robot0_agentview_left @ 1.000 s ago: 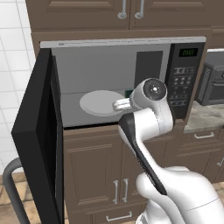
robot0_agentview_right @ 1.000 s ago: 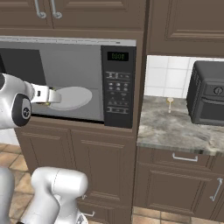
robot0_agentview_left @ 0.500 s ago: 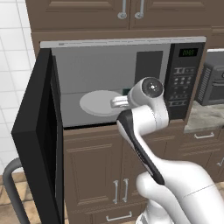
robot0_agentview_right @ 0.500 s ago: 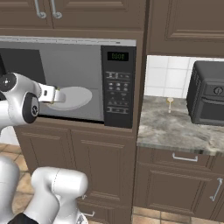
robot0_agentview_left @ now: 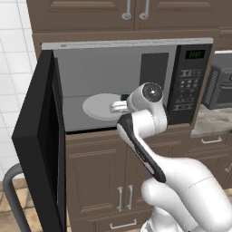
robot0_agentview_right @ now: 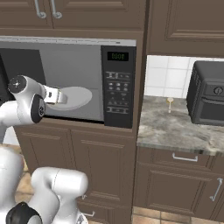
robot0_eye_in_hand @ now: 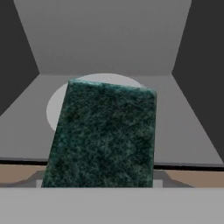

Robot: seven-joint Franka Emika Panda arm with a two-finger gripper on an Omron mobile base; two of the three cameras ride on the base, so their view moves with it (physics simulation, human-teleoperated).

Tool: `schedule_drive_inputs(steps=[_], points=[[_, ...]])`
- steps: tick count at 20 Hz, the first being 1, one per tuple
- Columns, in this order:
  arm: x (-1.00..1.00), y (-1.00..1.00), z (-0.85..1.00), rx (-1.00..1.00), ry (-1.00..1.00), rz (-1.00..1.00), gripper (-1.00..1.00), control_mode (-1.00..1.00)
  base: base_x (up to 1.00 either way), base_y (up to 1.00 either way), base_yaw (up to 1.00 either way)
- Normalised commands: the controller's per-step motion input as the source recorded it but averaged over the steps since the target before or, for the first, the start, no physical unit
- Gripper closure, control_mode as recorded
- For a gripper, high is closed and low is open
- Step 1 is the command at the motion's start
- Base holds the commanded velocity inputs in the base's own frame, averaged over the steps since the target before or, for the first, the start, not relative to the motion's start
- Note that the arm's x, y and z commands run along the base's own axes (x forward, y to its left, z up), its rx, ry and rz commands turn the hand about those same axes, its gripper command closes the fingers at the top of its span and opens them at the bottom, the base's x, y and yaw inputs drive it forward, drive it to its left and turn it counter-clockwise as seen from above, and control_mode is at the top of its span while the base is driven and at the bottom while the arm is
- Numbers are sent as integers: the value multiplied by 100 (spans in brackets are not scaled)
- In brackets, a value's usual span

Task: Place the sponge inside the microwave to prepare for sanitizing.

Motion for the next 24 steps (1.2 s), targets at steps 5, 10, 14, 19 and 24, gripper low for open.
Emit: schedule_drive_inputs(steps=[5, 10, 14, 19, 24], points=[[30, 17, -15, 0, 0, 7, 100, -100, 0, 0, 0], [35, 3, -7, 0, 1, 5, 100, -100, 0, 0, 0], [33, 0, -9, 0, 3, 2, 100, -100, 0, 0, 0], [34, 0, -16, 0, 6, 0, 100, -100, 0, 0, 0], [35, 5, -15, 0, 1, 1, 100, -100, 0, 0, 0]])
